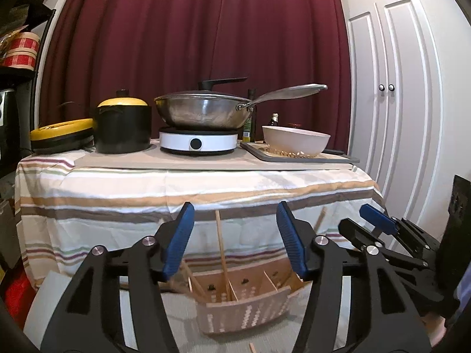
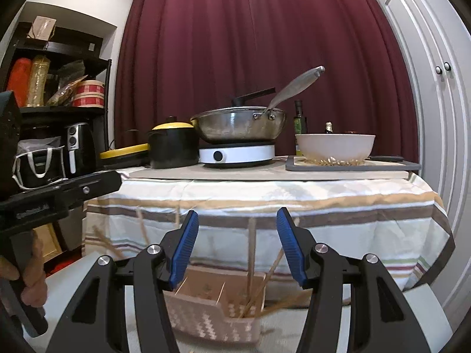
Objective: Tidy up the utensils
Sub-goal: 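Drop the left tool's chopstick into the caddy and open while the right tool releases its chopstick, then lower both open tools toward the last chopsticks on the floor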
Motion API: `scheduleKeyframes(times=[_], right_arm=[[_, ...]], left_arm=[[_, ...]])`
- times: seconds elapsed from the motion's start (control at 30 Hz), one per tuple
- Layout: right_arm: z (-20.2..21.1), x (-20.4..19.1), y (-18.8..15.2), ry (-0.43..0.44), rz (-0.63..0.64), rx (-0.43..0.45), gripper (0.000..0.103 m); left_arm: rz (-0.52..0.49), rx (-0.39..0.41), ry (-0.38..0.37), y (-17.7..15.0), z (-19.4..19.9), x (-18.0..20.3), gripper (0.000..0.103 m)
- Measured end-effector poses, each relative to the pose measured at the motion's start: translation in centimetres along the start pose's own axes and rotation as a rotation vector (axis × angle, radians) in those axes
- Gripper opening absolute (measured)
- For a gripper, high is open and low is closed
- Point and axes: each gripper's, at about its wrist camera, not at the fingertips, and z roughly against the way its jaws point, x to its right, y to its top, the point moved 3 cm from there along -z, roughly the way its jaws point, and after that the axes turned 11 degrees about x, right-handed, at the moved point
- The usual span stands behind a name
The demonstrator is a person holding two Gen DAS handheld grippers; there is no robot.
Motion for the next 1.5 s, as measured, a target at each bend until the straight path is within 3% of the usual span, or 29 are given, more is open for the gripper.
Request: scheduleKeyframes(times=[0.4,0.77,1.03,1.37,1.5], right_arm=[[9.3,-2.4,-7.2,-0.023,0.003,-0.127,0.055],[14.9,-4.2,-14.6,-0.002,-0.01,-0.269,0.053],[16.6,-6.2,-18.3,0.065,-0.027,-0.361,0.041],[16.5,-8.0,-20.8,0.111,-0.012,-0.472,0.027],[16.4,-8.1,-21.7,0.113,-0.015,-0.523,0.01]], left_arm=[[-0.048,-0.067,0.105,-7.2,8.4,0.6,0.057],[-0.051,-0.163,0.183,-14.3,14.4,0.7,0.057],[-0.05,-0.235,0.186,-18.5,16.8,1.4,0.056],[-0.029,-0.261,0.189,-19.8,17.7,1.3,0.056],[-0.025,-0.26,0.181,-19.8,17.7,1.4,0.056]])
